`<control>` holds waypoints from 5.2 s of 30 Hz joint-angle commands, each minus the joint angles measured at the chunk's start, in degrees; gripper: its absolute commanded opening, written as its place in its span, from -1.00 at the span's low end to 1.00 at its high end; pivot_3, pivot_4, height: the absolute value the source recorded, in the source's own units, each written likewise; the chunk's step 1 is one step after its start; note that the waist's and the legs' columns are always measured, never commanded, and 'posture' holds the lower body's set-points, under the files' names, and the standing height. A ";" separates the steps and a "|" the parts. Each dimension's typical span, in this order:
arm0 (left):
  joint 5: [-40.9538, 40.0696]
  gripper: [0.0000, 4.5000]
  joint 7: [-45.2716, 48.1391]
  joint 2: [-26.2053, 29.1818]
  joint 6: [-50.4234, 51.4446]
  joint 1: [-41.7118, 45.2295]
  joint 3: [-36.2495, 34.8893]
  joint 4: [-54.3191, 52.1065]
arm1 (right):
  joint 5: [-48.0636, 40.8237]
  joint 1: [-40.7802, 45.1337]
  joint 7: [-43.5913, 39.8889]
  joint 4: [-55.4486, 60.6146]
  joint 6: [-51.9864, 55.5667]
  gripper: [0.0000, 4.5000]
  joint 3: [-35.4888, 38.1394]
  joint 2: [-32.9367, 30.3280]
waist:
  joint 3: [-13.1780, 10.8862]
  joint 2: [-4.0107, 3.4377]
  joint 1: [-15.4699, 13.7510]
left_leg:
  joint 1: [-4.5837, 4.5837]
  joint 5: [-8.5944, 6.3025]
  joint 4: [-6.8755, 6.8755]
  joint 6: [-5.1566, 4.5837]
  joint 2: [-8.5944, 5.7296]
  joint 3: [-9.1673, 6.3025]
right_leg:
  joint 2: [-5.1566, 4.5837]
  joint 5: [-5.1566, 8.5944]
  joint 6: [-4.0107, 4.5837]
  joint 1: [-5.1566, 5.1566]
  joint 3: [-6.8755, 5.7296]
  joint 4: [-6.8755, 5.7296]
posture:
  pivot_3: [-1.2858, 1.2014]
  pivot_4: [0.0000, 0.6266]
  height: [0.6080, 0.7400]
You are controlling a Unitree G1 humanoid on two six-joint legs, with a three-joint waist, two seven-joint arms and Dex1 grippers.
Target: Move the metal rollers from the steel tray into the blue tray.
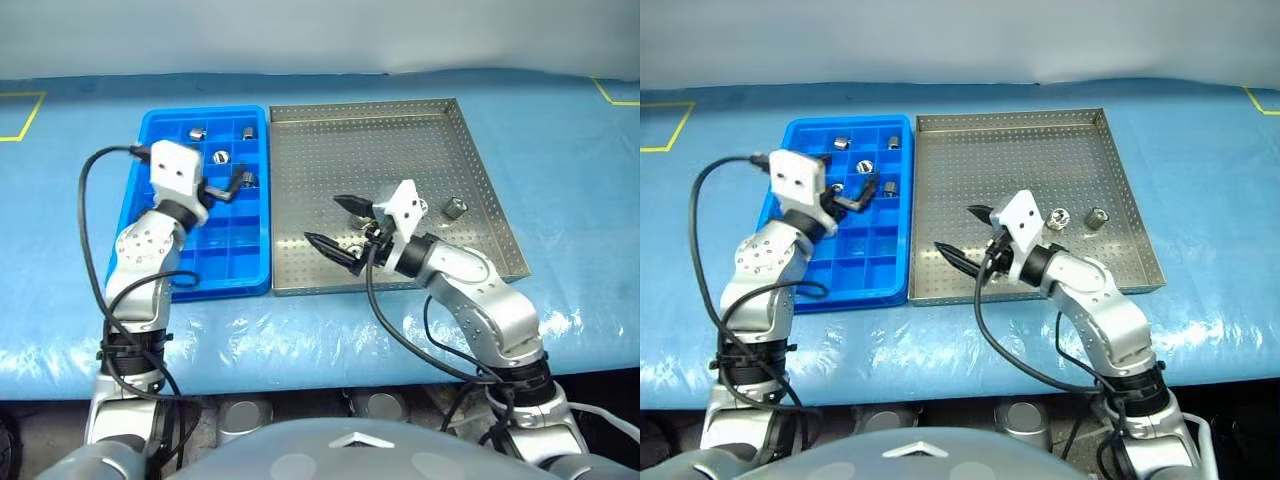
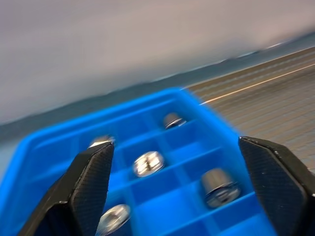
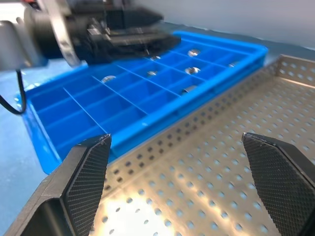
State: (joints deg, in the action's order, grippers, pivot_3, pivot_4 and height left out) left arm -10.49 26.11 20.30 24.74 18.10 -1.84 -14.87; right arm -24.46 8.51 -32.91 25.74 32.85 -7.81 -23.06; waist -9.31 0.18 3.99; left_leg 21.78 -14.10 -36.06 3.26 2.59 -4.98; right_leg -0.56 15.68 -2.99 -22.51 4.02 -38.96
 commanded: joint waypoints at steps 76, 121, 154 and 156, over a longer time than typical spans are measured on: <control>12.13 -0.25 -20.96 -10.17 19.76 -18.62 -8.17 -16.09 | 0.38 5.37 -6.34 -4.41 -1.37 1.00 -7.50 3.02 | 0.00 0.01 -2.20 | -0.06 -0.02 -0.02 -0.03 0.01 0.00 | 0.02 -0.01 -0.03 0.03 0.03 0.02 | 0.06 -0.52 1.00; 6.20 0.97 31.24 -1.88 2.39 18.70 32.67 25.71 | -1.32 -14.52 3.96 9.35 0.44 1.00 11.51 -5.19 | 0.01 -0.01 4.40 | -0.02 -0.05 0.00 -0.09 -0.01 0.08 | 0.08 0.16 -0.33 0.01 0.17 0.10 | -0.14 -0.52 1.00; 15.55 -0.22 -23.81 -16.12 12.38 -14.37 -3.91 -20.75 | -0.60 6.32 -8.18 -1.29 -1.27 1.00 -9.80 1.61 | 0.00 0.01 -0.52 | -0.06 -0.04 -0.01 -0.08 0.01 0.04 | 0.03 -0.02 -0.05 0.02 0.14 0.06 | 0.08 -0.52 1.00; 18.23 -0.22 -26.19 -16.08 12.46 -17.99 -4.13 -23.14 | -0.25 7.65 -9.64 -2.89 -1.80 1.00 -11.16 2.24 | 0.00 0.04 -1.76 | -0.05 -0.04 -0.01 -0.07 0.00 0.01 | 0.03 -0.03 -0.05 0.03 0.08 0.06 | 0.11 -0.52 1.00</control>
State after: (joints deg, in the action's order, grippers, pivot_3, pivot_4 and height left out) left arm 5.25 2.36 4.21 37.33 1.21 -5.26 -33.26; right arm -24.80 15.07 -41.04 23.07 32.59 -18.24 -21.24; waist -9.31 0.22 2.23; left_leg 21.72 -14.13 -36.07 3.19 2.59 -4.97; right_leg -0.53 15.66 -3.04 -22.47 4.09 -38.90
